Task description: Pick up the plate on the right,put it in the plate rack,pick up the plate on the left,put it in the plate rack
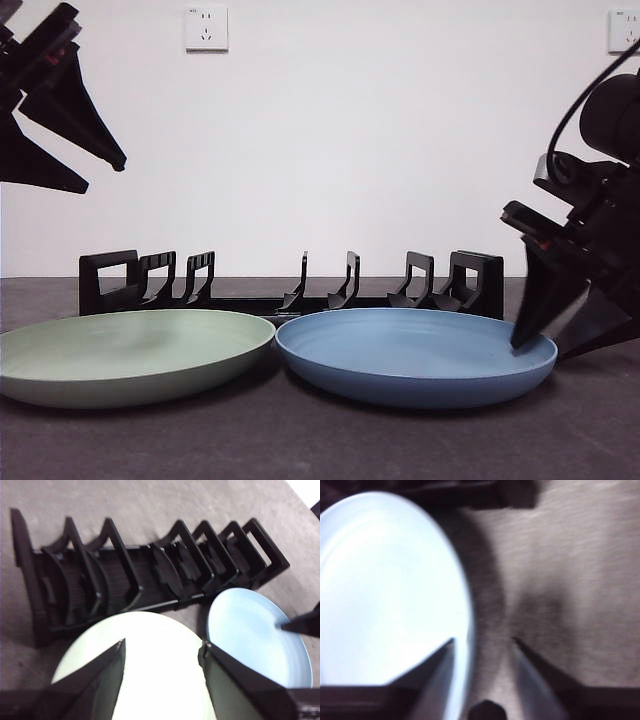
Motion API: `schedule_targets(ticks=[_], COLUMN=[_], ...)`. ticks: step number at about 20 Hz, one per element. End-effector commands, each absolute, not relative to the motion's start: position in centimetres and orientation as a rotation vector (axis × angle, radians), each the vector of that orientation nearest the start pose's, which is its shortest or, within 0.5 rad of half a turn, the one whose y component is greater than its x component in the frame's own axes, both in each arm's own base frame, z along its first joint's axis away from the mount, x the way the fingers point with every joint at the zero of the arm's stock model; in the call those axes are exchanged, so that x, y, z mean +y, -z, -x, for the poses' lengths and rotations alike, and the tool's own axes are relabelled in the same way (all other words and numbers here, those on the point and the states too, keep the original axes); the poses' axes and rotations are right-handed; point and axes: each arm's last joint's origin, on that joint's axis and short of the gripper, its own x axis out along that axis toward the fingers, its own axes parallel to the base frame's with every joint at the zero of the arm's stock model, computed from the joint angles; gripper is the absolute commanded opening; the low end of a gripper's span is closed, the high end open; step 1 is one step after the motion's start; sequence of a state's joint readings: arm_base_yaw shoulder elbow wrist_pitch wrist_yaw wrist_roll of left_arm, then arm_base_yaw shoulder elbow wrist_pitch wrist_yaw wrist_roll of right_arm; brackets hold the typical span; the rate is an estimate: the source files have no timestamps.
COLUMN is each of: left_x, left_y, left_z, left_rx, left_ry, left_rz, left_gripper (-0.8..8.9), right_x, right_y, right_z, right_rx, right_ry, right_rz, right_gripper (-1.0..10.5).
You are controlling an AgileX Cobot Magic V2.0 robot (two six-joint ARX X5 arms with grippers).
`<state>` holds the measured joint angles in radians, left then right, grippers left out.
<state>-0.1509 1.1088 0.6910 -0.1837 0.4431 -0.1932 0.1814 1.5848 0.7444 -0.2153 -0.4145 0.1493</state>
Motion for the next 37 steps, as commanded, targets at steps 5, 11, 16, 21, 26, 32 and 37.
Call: schedule_targets(ticks=[5,11,16,21,26,32,37], left_x=[-5.7,-10.7,-17.2,-20.5,-22.4,-23.1,-23.1], left_y=[-24.3,-26.6,-28.2,-27.1,-24.1,-22.7,-22.7], left_z=[-22.2,-20.5,-15.8,-12.7,-13.6,-14.0,-14.0], left_rx=[0.627,0.512,0.339,0.276,0.39,0.423,0.42], left_ry=[0.599,0.929,1.046,1.112,1.129,1.146,1.149], left_rz=[0.171,-0.226,-0.73,-0.948,-1.022,-1.068,-1.065], left_gripper=[2.52,2.52,2.52,2.51,2.51,-0.07,-0.09], right_x=[6.1,6.0,6.7,7.7,8.3,8.3,8.3], right_y=[-15.4,-20.5,-23.4,-24.0,-23.9,-23.9,-24.3], right_z=[-26.7,-25.9,-26.3,-26.0,-25.5,-25.5,-25.7], right_rx=[1.098,1.056,1.076,1.104,1.13,1.141,1.119], right_ry=[-0.435,-0.451,-0.489,-0.527,-0.548,-0.547,-0.551], right_rz=[-0.298,-0.282,-0.231,-0.202,-0.191,-0.192,-0.18], right_gripper=[-0.1,-0.1,-0.1,-0.1,-0.1,-0.1,0.6])
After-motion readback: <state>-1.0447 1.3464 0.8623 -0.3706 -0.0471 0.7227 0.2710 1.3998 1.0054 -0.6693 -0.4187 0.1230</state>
